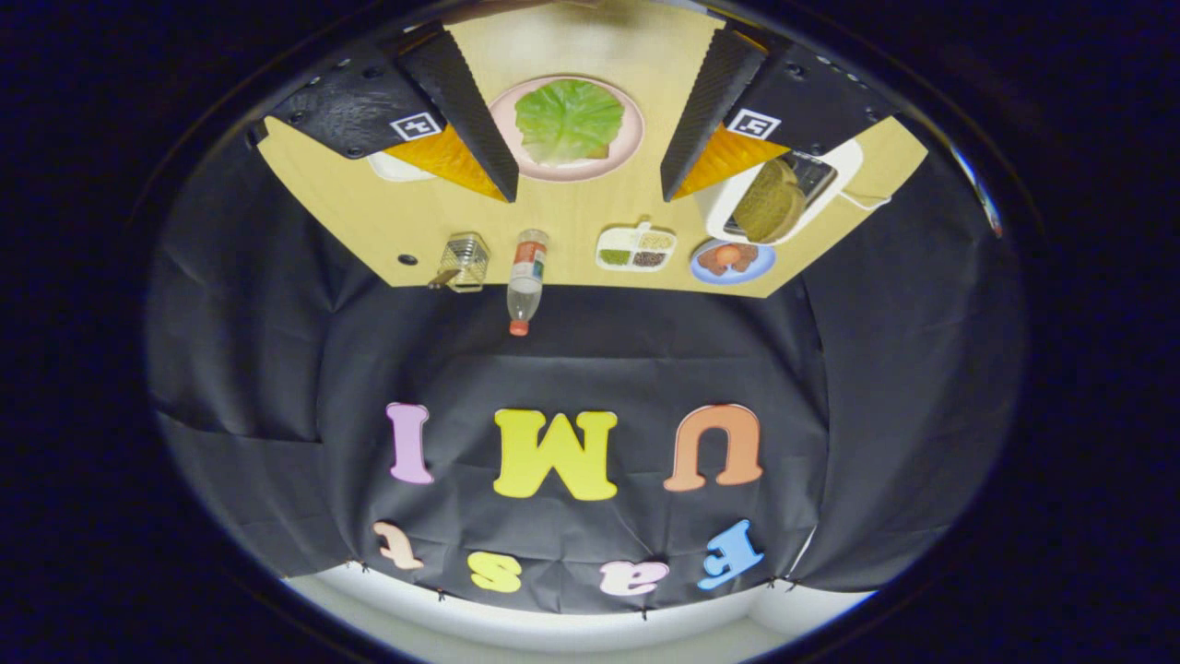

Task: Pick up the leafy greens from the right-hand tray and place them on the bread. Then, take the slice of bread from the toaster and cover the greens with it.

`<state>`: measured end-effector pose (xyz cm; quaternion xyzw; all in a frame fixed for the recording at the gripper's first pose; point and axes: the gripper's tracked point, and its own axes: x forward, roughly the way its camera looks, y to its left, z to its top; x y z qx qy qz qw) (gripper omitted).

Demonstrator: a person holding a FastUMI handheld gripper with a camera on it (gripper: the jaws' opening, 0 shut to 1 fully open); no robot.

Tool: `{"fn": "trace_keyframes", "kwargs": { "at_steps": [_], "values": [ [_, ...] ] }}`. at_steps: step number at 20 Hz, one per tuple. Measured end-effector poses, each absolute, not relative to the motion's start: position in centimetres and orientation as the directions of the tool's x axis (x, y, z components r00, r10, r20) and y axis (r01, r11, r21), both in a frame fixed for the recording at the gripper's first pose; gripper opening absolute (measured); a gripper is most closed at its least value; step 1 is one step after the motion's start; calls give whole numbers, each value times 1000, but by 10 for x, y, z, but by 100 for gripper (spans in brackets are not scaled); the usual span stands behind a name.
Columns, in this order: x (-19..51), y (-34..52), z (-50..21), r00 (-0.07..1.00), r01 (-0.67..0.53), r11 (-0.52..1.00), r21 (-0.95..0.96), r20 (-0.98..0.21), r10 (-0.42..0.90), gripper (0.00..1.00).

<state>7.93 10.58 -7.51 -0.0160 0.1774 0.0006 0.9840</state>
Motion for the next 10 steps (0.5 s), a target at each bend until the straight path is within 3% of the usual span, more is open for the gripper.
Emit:
{"fn": "trace_keyframes", "kwargs": {
  "at_steps": [4, 10],
  "values": [
    [66, 145, -51, 951, -42, 998, -44, -307, 27, 96],
    [77, 201, -55, 936, -102, 994, -40, -343, 82, 97]
  ]
}}
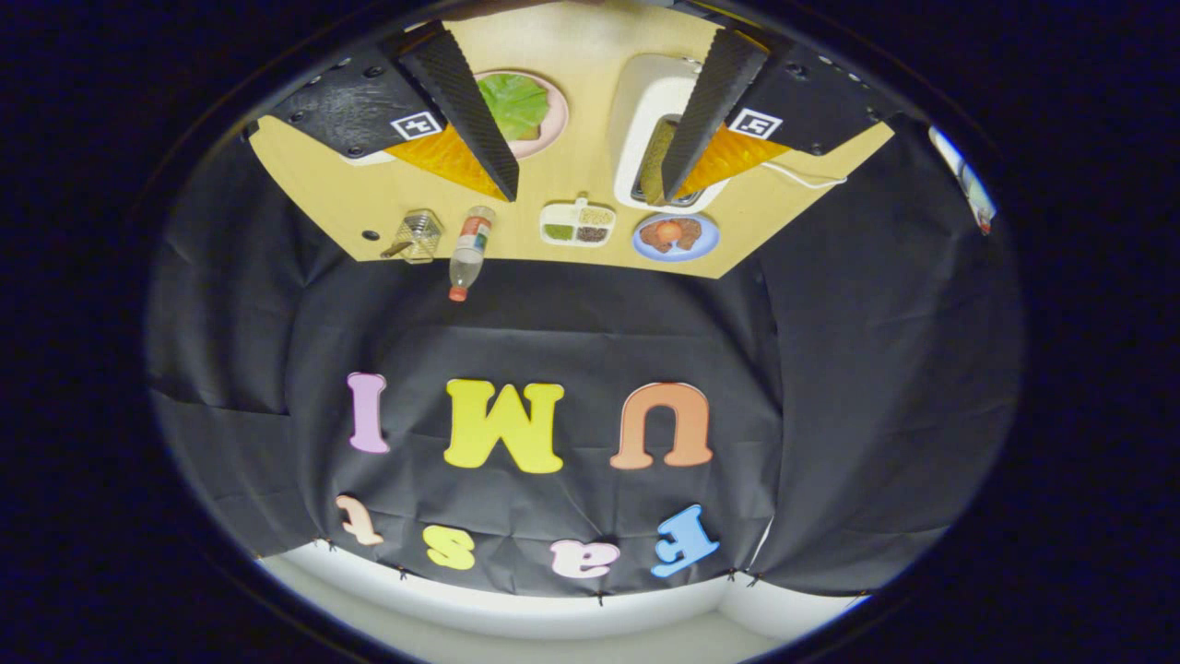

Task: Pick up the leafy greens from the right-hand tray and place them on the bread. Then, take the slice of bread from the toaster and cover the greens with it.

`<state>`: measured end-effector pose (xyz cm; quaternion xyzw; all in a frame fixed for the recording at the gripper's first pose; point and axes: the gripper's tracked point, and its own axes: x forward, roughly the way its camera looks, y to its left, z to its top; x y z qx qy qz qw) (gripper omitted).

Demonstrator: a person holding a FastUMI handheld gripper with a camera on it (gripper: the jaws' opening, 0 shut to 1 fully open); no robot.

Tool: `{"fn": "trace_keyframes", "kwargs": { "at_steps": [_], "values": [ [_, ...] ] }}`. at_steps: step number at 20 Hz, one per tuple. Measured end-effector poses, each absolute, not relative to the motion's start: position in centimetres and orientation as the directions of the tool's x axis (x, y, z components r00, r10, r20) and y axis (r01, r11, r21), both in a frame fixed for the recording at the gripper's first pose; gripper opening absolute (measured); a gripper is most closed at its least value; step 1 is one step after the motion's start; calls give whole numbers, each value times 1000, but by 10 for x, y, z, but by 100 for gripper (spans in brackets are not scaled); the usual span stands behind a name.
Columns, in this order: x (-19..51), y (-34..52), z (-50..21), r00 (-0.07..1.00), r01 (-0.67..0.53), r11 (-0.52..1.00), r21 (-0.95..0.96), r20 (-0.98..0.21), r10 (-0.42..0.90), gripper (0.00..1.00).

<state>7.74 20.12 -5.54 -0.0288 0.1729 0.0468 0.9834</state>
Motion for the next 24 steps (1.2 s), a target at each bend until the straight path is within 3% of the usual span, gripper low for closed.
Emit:
{"fn": "trace_keyframes", "kwargs": {
  "at_steps": [6, 15, 18, 22, 24],
  "values": [
    [118, 233, -83, 903, -80, 991, -110, -429, 26, 96],
    [159, 265, -154, 815, -125, 992, -27, -572, 87, 95],
    [163, 269, -162, 802, -133, 991, 6, -587, 111, 40],
    [164, 274, -164, 814, -136, 990, 24, -567, 126, 42],
    [168, 275, -161, 821, -144, 989, 21, -555, 131, 8]
  ]
}}
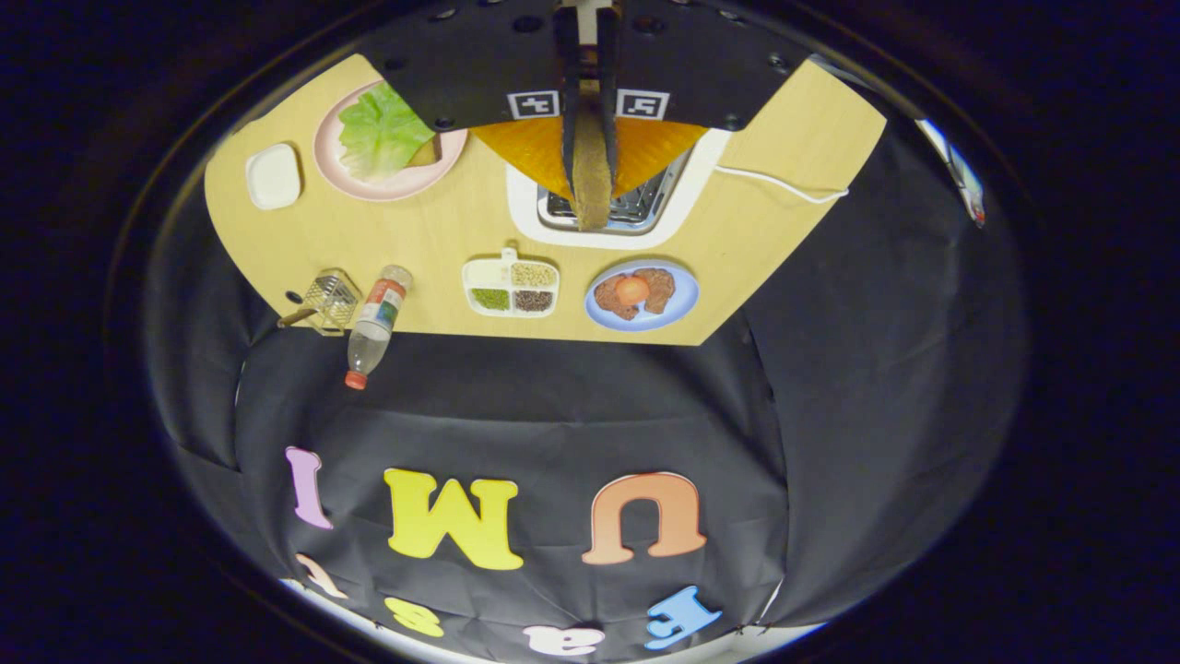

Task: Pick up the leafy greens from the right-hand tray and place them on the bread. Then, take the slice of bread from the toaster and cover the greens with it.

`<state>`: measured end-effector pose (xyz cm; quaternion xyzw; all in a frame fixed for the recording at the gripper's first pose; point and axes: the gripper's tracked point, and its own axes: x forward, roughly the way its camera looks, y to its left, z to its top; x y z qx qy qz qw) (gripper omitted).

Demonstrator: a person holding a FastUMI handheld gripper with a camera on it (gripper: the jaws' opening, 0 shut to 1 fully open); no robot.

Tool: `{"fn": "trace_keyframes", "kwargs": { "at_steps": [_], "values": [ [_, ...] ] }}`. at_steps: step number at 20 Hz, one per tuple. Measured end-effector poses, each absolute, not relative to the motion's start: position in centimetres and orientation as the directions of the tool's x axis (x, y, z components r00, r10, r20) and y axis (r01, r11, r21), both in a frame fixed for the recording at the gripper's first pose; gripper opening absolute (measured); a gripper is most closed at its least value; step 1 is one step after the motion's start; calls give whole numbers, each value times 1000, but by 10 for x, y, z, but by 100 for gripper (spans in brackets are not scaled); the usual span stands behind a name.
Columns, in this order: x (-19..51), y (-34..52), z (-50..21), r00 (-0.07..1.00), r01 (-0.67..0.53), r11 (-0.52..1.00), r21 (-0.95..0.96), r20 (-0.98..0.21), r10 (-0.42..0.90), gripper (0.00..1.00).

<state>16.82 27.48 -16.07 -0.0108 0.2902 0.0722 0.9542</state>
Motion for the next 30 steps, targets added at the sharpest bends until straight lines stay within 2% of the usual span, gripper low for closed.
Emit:
{"fn": "trace_keyframes", "kwargs": {
  "at_steps": [10, 23, 26, 30],
  "values": [
    [144, 273, -72, 909, -183, 982, 47, -374, 187, 8],
    [107, 227, 36, 959, -146, 988, 43, -241, 152, 8],
    [102, 208, 38, 968, -130, 990, 53, -210, 138, 7],
    [110, 182, 9, 965, -103, 993, 54, -237, 113, 8]
  ]
}}
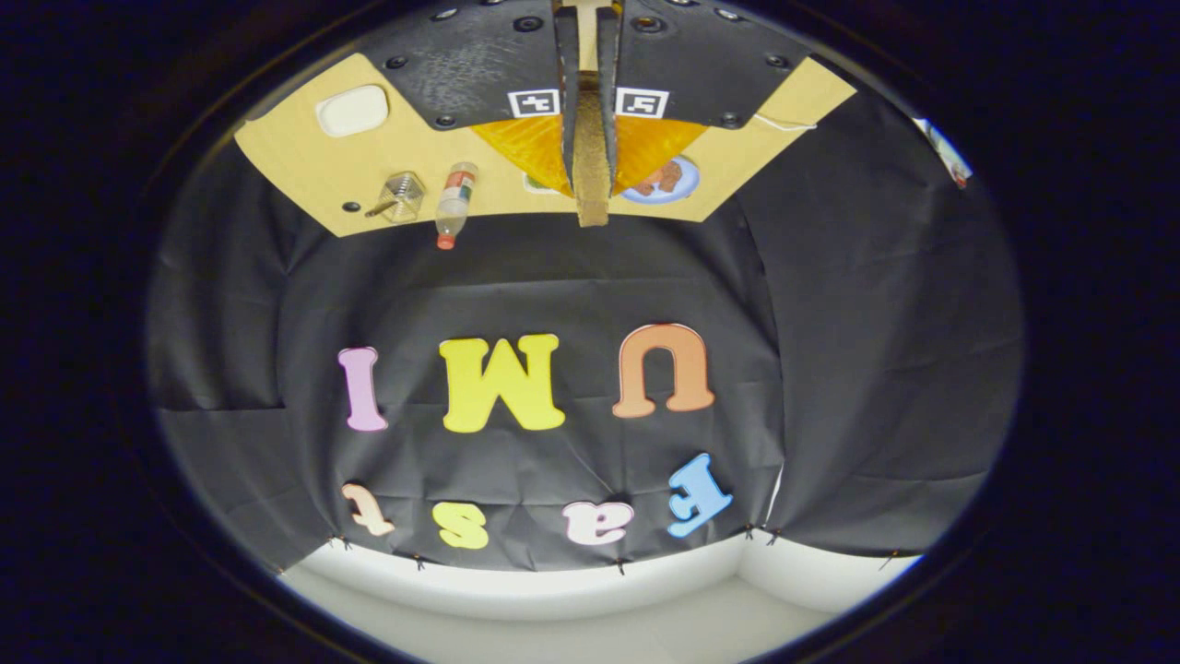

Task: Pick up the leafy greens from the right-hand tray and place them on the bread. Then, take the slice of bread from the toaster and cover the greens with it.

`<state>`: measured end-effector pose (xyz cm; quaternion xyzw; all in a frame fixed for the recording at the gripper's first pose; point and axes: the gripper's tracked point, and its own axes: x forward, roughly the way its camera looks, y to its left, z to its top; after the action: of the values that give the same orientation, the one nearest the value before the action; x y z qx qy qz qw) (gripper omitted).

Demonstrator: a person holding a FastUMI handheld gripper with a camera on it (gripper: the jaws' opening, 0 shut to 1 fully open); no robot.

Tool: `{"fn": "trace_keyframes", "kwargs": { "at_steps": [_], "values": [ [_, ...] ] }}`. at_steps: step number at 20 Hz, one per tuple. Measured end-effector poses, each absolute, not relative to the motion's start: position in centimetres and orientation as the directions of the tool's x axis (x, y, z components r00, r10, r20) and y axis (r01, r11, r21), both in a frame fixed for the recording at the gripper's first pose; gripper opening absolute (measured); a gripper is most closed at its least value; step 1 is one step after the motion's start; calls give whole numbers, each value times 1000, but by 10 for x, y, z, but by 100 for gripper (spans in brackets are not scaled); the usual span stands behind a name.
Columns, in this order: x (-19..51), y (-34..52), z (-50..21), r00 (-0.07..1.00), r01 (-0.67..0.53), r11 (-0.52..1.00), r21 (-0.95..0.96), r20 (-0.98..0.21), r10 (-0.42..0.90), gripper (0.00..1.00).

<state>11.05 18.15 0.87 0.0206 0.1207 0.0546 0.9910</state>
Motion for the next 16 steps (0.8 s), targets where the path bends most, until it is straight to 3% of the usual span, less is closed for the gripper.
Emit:
{"fn": "trace_keyframes", "kwargs": {
  "at_steps": [16],
  "values": [
    [167, 112, -164, 897, -22, 999, 33, -441, 34, 8]
  ]
}}
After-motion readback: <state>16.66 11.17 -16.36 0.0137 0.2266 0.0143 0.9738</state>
